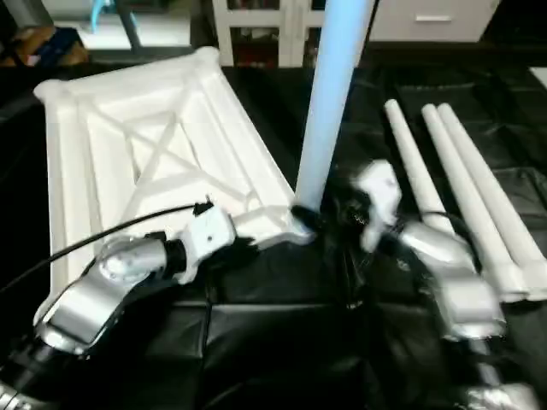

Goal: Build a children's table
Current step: Rotate leg to tighten

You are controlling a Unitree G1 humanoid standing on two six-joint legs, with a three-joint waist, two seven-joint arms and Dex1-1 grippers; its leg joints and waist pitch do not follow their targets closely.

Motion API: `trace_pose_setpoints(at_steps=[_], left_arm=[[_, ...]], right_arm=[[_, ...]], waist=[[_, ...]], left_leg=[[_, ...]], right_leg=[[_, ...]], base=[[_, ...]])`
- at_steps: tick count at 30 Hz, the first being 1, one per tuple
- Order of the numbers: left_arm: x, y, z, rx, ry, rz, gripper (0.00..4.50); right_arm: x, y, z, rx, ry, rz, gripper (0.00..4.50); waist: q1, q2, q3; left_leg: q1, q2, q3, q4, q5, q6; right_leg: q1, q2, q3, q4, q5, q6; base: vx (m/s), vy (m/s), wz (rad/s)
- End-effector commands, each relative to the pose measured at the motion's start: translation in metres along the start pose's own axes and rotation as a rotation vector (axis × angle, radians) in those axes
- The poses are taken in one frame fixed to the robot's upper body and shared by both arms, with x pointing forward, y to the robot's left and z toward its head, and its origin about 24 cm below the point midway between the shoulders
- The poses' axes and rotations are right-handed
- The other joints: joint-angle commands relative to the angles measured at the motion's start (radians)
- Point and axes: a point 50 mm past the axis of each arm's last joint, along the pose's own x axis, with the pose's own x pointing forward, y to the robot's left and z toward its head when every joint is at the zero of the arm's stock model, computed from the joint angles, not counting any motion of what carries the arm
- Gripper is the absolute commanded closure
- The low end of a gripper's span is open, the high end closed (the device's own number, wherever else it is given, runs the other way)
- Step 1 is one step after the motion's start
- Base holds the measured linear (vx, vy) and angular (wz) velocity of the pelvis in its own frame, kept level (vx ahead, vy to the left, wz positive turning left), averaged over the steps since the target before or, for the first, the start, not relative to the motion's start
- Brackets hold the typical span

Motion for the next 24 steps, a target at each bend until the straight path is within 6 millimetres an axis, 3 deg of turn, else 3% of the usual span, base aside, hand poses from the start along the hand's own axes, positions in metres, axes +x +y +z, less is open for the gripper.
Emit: trace_pose_setpoints(at_steps=[1, 3, 4, 6, 9, 10, 13, 20, 24], left_arm=[[0.002, -0.01, -0.012, -0.024, 0.046, -0.056, 4.5], [0.003, -0.012, -0.01, -0.02, 0.037, -0.064, 4.5], [0.003, -0.012, -0.01, -0.02, 0.032, -0.068, 4.5], [0.003, -0.013, -0.008, -0.018, 0.027, -0.073, 4.5], [0.003, -0.013, -0.008, -0.016, 0.024, -0.077, 4.5], [0.003, -0.013, -0.008, -0.016, 0.024, -0.077, 4.5], [0.002, -0.013, -0.009, -0.012, 0.026, -0.081, 4.5], [0.0, -0.013, -0.009, -0.013, 0.03, -0.081, 4.5], [0.0, -0.015, -0.011, -0.017, 0.046, -0.086, 4.5]], right_arm=[[-0.003, 0.001, 0.005, -0.009, -0.008, 0.021, 0.94], [-0.003, 0.0, 0.004, 0.02, -0.009, 0.038, 0.94], [-0.002, 0.0, 0.004, 0.029, -0.014, 0.045, 1.1], [0.001, 0.001, 0.004, 0.045, -0.03, 0.062, 1.28], [0.008, 0.003, 0.003, 0.051, -0.044, 0.085, 1.31], [0.008, 0.003, 0.003, 0.052, -0.045, 0.086, 1.61], [0.013, 0.003, 0.001, 0.06, -0.039, 0.097, 1.73], [0.014, 0.002, 0.0, 0.066, -0.021, 0.106, 2.42], [0.012, 0.001, -0.005, 0.065, 0.008, 0.094, 2.48]], waist=[[0.002, -0.012, -0.079], [0.001, -0.012, -0.075], [0.002, -0.01, -0.074], [0.002, -0.01, -0.076], [0.003, -0.008, -0.082], [0.002, -0.008, -0.084], [0.003, -0.011, -0.088], [0.005, -0.014, -0.089], [0.005, -0.01, -0.09]], left_leg=[[0.015, 0.074, -0.028, -0.057, -0.114, 0.184], [0.019, 0.075, -0.029, -0.062, -0.171, 0.154], [0.026, 0.076, -0.03, -0.067, -0.226, 0.112], [0.028, 0.077, -0.031, -0.068, -0.223, 0.096], [0.023, 0.077, -0.032, -0.065, -0.192, 0.098], [0.023, 0.077, -0.031, -0.063, -0.17, 0.105], [0.02, 0.075, -0.029, -0.058, -0.134, 0.126], [0.019, 0.074, -0.03, -0.055, -0.122, 0.136], [0.019, 0.074, -0.03, -0.054, -0.129, 0.133]], right_leg=[[0.066, -0.05, 0.045, -0.043, -0.17, -0.292], [0.063, -0.048, 0.045, -0.052, -0.254, -0.273], [0.058, -0.047, 0.047, -0.061, -0.327, -0.247], [0.056, -0.044, 0.048, -0.058, -0.311, -0.241], [0.059, -0.044, 0.048, -0.049, -0.253, -0.251], [0.058, -0.044, 0.048, -0.045, -0.217, -0.262], [0.063, -0.045, 0.048, -0.038, -0.161, -0.281], [0.066, -0.048, 0.048, -0.037, -0.185, -0.277], [0.065, -0.047, 0.047, -0.038, -0.191, -0.277]], base=[[0.0, 0.0, 0.0], [0.0, 0.0, 0.0], [0.0, 0.0, 0.0], [0.0, 0.0, 0.0], [0.0, 0.0, 0.0], [0.0, 0.0, 0.0], [0.0, 0.0, 0.0], [0.0, 0.0, 0.0], [0.0, 0.0, 0.0]])
